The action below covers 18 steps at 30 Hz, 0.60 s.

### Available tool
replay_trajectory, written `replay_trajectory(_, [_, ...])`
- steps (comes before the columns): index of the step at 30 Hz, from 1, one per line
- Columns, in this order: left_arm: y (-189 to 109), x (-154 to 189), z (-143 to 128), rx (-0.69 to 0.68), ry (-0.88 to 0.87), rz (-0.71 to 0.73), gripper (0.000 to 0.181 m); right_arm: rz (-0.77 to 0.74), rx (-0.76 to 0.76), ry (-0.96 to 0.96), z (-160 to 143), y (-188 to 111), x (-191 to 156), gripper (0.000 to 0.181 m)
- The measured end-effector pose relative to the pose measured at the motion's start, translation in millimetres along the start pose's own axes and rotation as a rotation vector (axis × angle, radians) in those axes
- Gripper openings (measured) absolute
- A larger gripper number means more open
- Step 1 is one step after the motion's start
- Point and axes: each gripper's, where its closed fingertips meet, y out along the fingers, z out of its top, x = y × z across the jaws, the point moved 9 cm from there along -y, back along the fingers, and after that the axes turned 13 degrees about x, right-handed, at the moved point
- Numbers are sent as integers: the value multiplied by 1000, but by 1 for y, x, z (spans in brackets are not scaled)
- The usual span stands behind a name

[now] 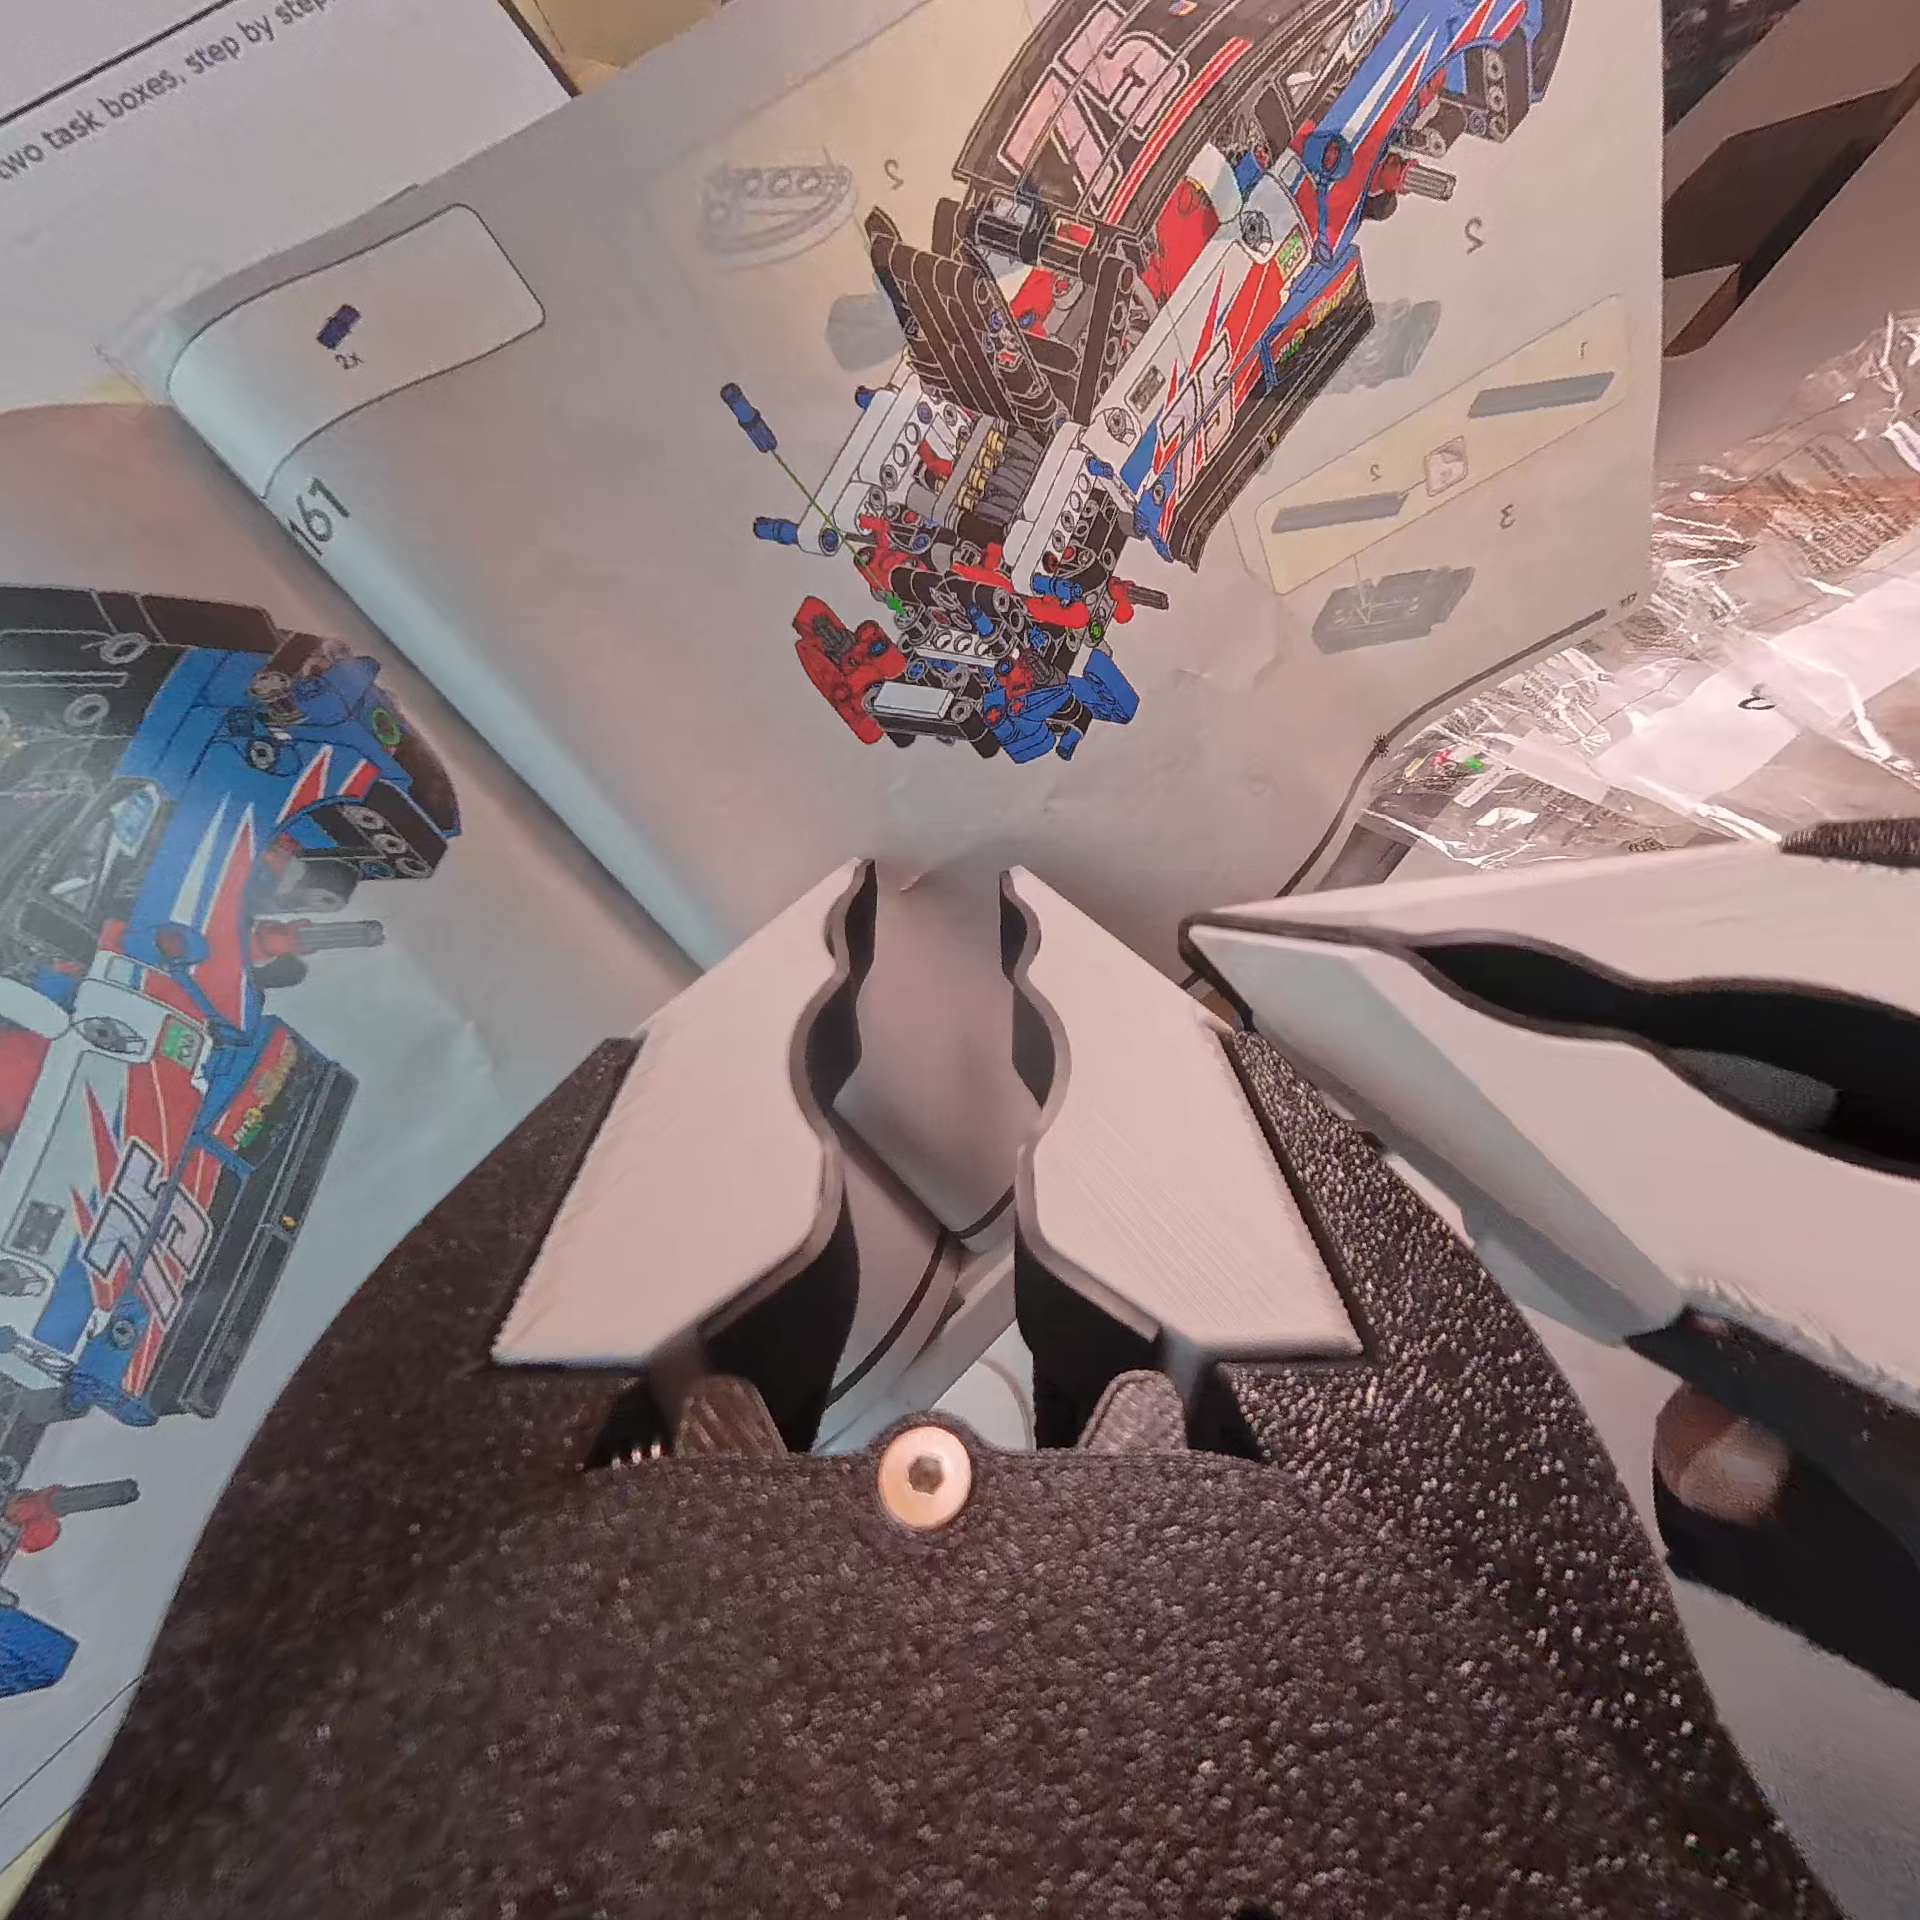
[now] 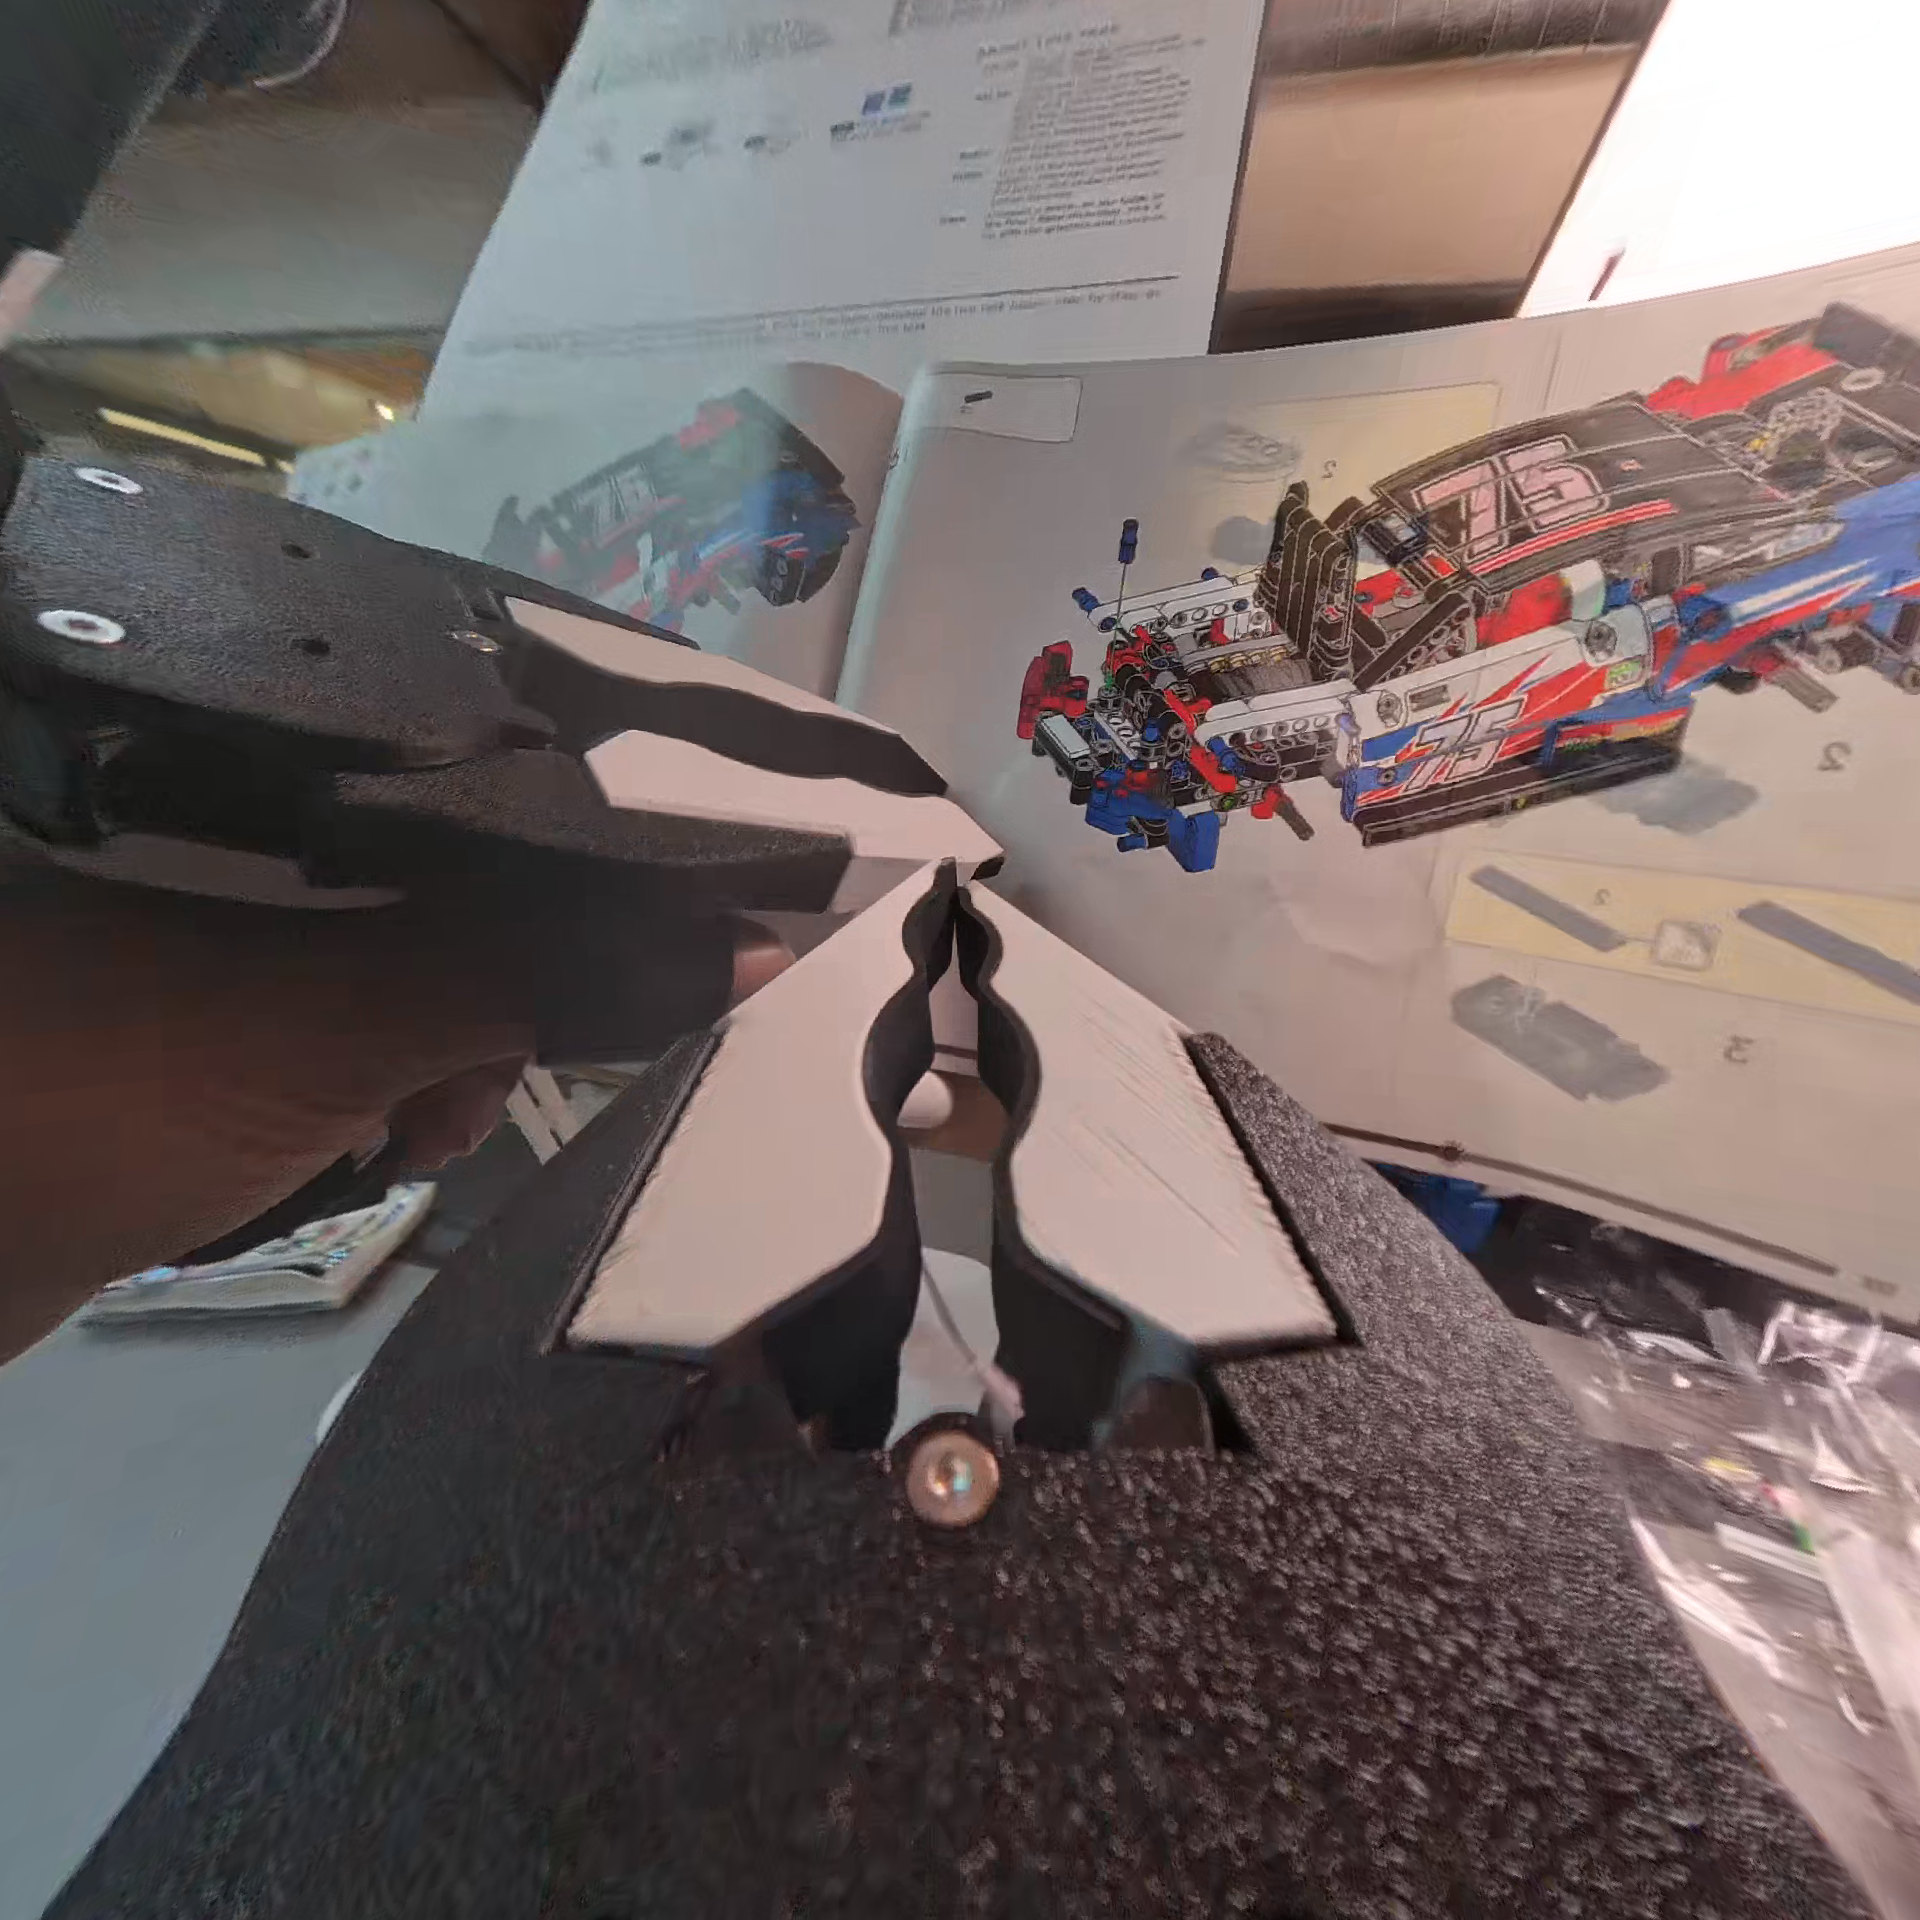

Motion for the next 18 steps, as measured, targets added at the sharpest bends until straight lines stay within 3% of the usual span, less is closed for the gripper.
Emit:
replay_trajectory(5, [-2,-1,1,7,-20,-20,24,-28,-146,185,-15,-10,14,0])
replay_trajectory(7, [-3,-1,1,13,-10,-32,25,25,-202,157,-30,-21,8,29])
replay_trajectory(10, [-4,0,1,8,15,-52,27,114,-319,-9,-51,-25,-7,47])
replay_trajectory(13, [-7,1,3,0,36,-70,27,119,-470,-206,-66,-13,-13,34])
replay_trajectory(15, [-10,1,2,-3,32,-105,28,130,-540,-302,-69,-7,-11,0])
replay_trajectory(18, [-13,1,-5,-22,9,-175,31,138,-545,-563,-58,-8,-5,0])
